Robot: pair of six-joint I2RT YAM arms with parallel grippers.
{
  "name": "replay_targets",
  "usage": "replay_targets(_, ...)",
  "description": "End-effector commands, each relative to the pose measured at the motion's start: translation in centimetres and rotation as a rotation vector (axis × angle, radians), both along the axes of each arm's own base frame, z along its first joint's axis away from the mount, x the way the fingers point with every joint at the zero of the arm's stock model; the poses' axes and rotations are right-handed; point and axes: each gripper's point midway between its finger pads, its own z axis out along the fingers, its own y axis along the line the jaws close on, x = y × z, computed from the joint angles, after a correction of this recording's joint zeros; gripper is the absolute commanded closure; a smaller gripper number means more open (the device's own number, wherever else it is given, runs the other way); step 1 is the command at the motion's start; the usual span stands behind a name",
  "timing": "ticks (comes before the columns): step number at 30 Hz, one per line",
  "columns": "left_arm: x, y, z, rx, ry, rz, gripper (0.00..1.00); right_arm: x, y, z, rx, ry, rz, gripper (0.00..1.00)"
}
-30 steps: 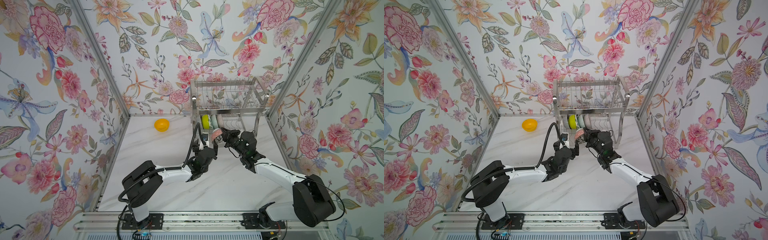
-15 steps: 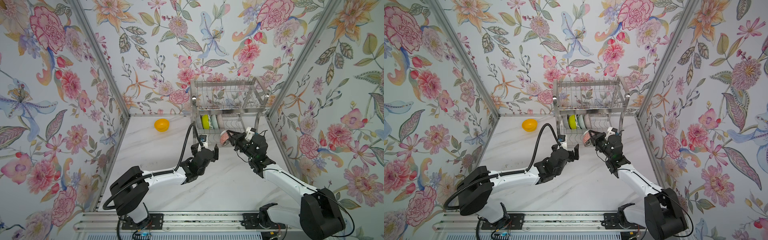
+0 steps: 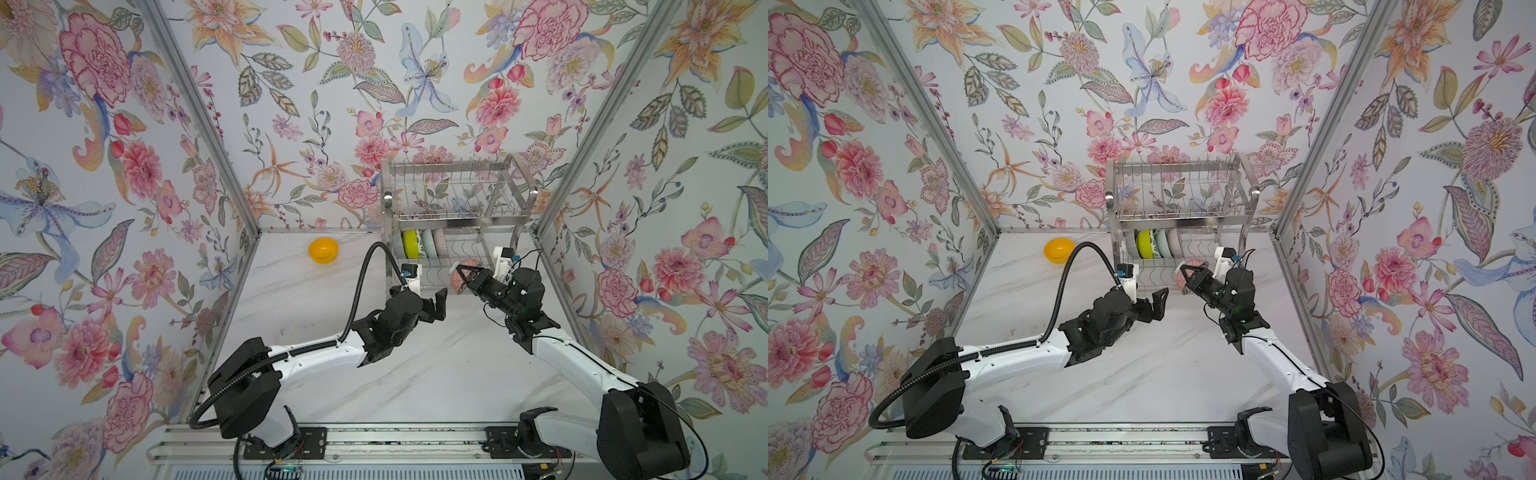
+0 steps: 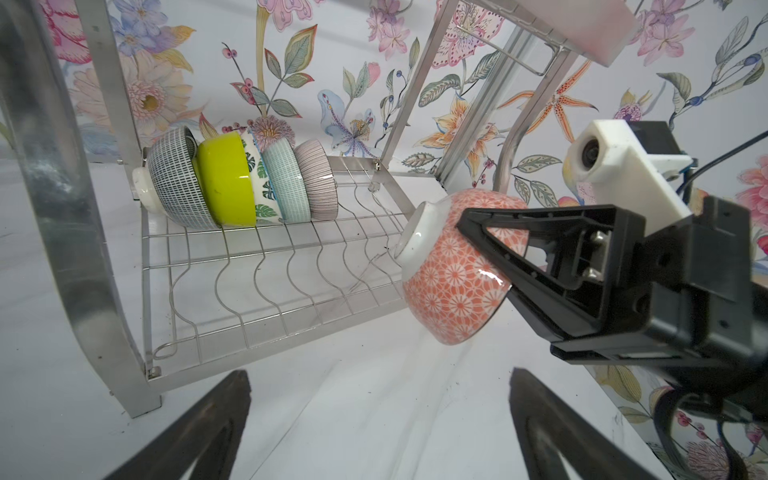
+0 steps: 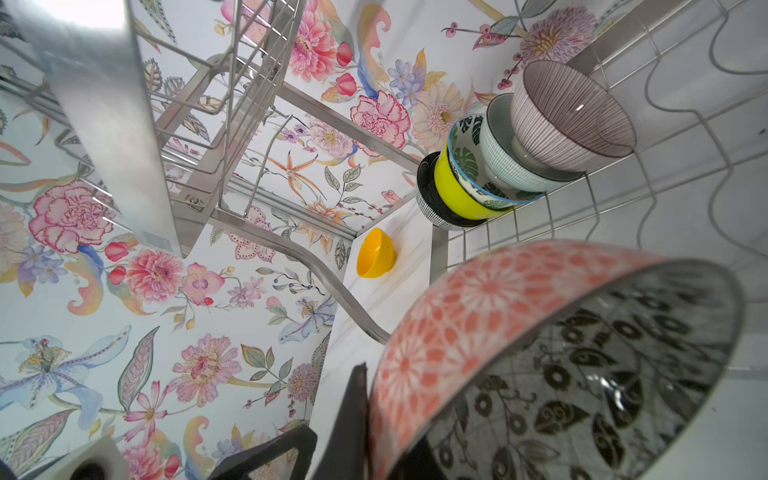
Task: Load the bowls into the dish rack
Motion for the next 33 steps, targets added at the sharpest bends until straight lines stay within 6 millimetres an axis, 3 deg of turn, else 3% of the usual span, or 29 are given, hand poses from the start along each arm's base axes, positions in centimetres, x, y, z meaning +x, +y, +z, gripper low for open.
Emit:
replay_targets(1,1.4,-1.1,0.4,-0.055,0.001,-0.018,0.01,0.7,0.0,3.1,-0.058,-0.181,0.051,1.0)
replay_targets(8,3.8,-2.0,-0.7,-0.071,0.007,-0.016,0.01,3.2,-1.7,2.9,-0.074,-0.237,0.043,1.0)
replay_targets(21,8.1,-3.8,-1.8,-0.052,0.009,0.015,0.01,8.4,-3.1,1.1,-0.145,-0.297,0.021,1.0)
replay_targets(33,10.3,-3.2,-2.5,-0.049,0.018,0.042,0.01,13.1,-3.6,-0.7,-0.138,-0.308,0.024,1.0)
